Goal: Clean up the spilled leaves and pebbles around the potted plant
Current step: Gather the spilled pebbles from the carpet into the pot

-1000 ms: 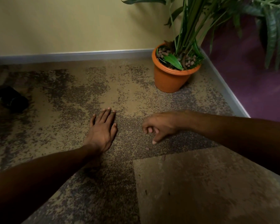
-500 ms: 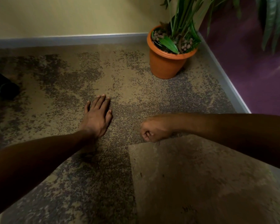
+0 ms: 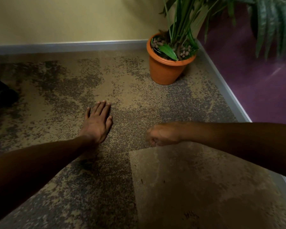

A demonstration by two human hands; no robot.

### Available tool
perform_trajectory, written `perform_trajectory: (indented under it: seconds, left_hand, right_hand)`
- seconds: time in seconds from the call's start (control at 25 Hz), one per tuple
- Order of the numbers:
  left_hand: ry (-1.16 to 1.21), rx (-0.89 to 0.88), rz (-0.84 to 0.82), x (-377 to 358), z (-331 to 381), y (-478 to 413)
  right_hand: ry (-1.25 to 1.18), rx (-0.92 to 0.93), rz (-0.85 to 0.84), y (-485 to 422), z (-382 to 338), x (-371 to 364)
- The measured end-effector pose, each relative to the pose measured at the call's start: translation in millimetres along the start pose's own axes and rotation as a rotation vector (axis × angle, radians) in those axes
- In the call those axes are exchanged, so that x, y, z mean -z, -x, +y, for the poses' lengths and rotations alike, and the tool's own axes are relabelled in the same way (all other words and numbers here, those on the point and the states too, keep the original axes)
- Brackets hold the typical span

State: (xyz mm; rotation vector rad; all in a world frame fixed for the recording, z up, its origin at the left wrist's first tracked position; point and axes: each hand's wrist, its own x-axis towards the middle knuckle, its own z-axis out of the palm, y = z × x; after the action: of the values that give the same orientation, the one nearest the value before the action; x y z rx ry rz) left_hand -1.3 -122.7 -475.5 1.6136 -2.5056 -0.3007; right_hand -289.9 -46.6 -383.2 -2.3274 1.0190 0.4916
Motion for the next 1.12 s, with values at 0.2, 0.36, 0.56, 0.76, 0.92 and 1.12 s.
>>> perform_trajectory:
  seconds: [0.2,0.36,0.56,0.76,0.92,1.12]
  left_hand:
    - [0.002,-0.003,0.016,-2,-1,0]
    - [0.008,-0.004,0.016,-4,-3,-1]
    - [0.007,0.003,0.034,-6,-3,-1]
    - [-0.002,0.007,0.040,-10,-5,-3]
    - [-0.009,0.017,0.048,-12,-6,-3]
    - [-0.032,0.011,0.060,-11,-6,-2]
  right_hand:
    - [-0.151,-0.236,0.195,-1,30,30]
    - [-0.238,-0.271,0.313,-4,47,39]
    - [-0.198,-0.287,0.295,-7,47,36]
    - [-0.106,-0.348,0.483,-7,46,60]
    - [0.034,-0.315,0.757,0,56,100]
    - [0.148,-0.394,1.071,6,72,148]
